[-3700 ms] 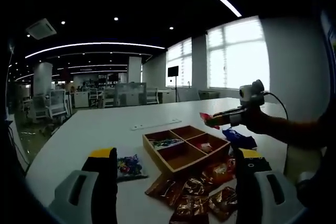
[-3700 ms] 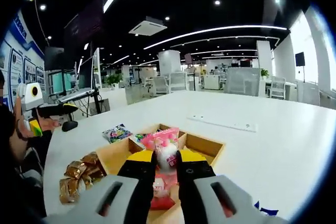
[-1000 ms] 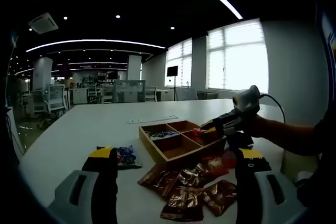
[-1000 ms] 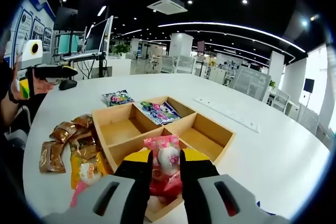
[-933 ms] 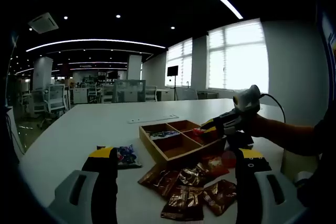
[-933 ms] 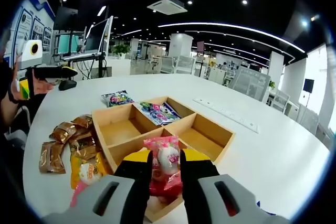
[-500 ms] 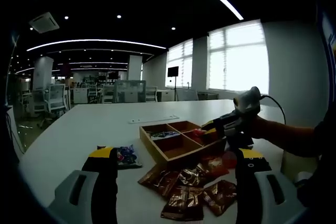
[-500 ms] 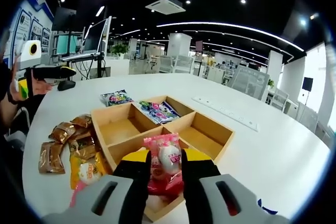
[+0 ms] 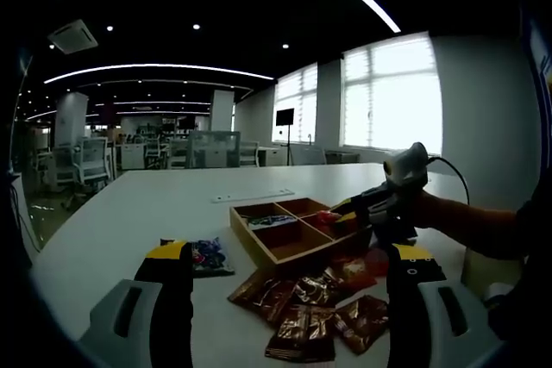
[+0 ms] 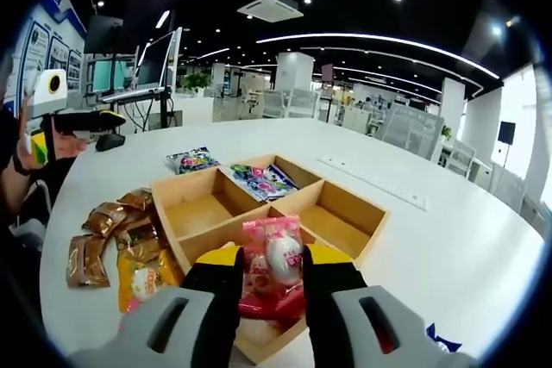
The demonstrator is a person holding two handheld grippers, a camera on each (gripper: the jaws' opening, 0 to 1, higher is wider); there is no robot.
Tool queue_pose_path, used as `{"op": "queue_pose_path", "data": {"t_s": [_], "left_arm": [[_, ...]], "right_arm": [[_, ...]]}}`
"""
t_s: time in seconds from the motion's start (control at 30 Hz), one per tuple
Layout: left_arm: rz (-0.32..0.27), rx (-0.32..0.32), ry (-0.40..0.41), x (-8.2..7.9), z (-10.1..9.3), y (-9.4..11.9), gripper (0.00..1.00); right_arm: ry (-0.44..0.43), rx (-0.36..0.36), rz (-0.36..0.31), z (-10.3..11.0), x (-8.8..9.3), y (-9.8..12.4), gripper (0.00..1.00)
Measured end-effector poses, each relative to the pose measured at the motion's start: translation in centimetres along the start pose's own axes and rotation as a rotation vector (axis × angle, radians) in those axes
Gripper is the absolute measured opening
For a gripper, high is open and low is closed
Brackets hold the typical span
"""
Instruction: Pick up the scattered marshmallows, QQ candies, Oreo cookies, and mixed nuts on the table and sort them into separate containers
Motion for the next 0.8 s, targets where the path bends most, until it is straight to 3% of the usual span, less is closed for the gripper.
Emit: {"op": "queue_pose_path", "data": {"t_s": [0.8], "left_arm": [[-0.004,0.003,-0.004,-0.3,-0.02,0.05,0.97]], "right_arm": [[-0.037,-0.007,-0.013,0.22,-0.31,0.13,0.29]]}}
Point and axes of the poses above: the point that each gripper's makers call its tool centre point, and the gripper's own axes: y roughly backward along the fingers, z roughly to its left, x roughly out of its underside, the point moved 8 cm from there along y, roughly backward along the fingers, and after that the axes turned 10 degrees about y, right-handed, at the moved point
